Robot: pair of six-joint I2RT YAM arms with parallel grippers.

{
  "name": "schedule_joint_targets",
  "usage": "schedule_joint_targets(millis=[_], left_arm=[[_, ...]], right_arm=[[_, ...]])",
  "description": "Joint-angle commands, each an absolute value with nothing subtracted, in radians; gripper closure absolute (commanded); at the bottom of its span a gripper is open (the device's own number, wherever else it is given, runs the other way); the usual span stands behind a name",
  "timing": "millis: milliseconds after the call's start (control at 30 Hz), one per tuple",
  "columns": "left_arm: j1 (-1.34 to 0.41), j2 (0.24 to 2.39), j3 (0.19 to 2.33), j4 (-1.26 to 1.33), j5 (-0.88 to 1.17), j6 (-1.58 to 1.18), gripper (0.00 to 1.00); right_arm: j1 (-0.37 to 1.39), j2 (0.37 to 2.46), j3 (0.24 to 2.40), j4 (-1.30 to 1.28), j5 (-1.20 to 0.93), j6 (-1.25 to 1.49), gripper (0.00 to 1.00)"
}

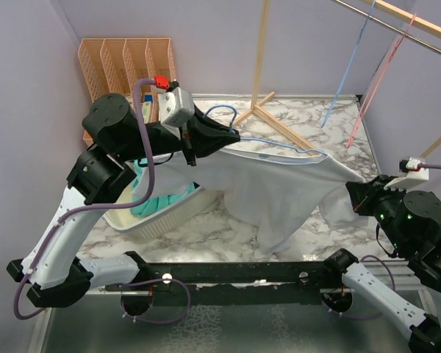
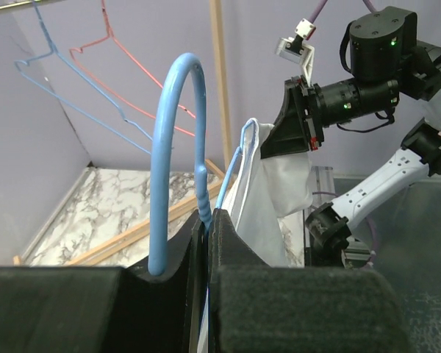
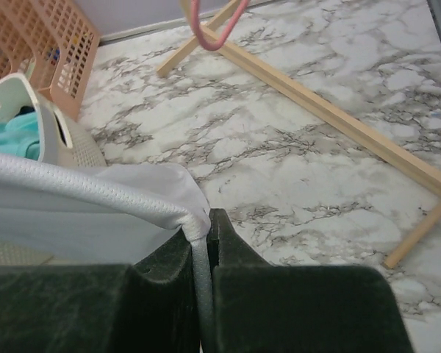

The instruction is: Remove the t-shirt from the hanger

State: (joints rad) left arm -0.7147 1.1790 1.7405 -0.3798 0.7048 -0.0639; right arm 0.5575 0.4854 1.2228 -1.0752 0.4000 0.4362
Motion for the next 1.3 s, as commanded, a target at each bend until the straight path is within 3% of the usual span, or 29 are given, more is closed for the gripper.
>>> schedule_joint_targets(millis=[0,167,367,533,567,867,1000,1267], left_arm=[[-0.705,1.093,1.749,-0.343,0.591,-0.032,1.00],[-0.705,1.050,1.692,-0.277,0.550,-0.067,1.00],[-0.704,1.096,1.606,-0.110,0.614,-0.197,1.00],[-0.706,1.167,1.580,-0.057,0.689,-0.246,1.00],[-0.706,1.180,1.581,-0.061,0.705,-0.247,1.00],[-0.706,1.264,1.576,-0.072,0.900,-0.277,1.00],[-0.706,1.296,1.556,-0.011,0.993,-0.335,1.00],[-0.725,1.342,1.545,0.056,1.064,-0.397,1.00]], right_arm=[[0.558,0.510,1.244,-1.199,0.622,0.531,0.99],[0.558,0.534,1.231,-1.184,0.555,0.512,0.99],[0.558,0.518,1.213,-1.088,0.299,0.402,0.98],[0.558,0.469,1.249,-1.037,0.097,0.320,0.61],[0.558,0.463,1.268,-1.038,0.082,0.311,0.58],[0.558,0.470,1.472,-0.993,-0.098,0.211,0.48],[0.558,0.515,1.475,-0.946,-0.238,0.170,0.41],[0.558,0.645,1.436,-0.909,-0.347,0.103,0.36]])
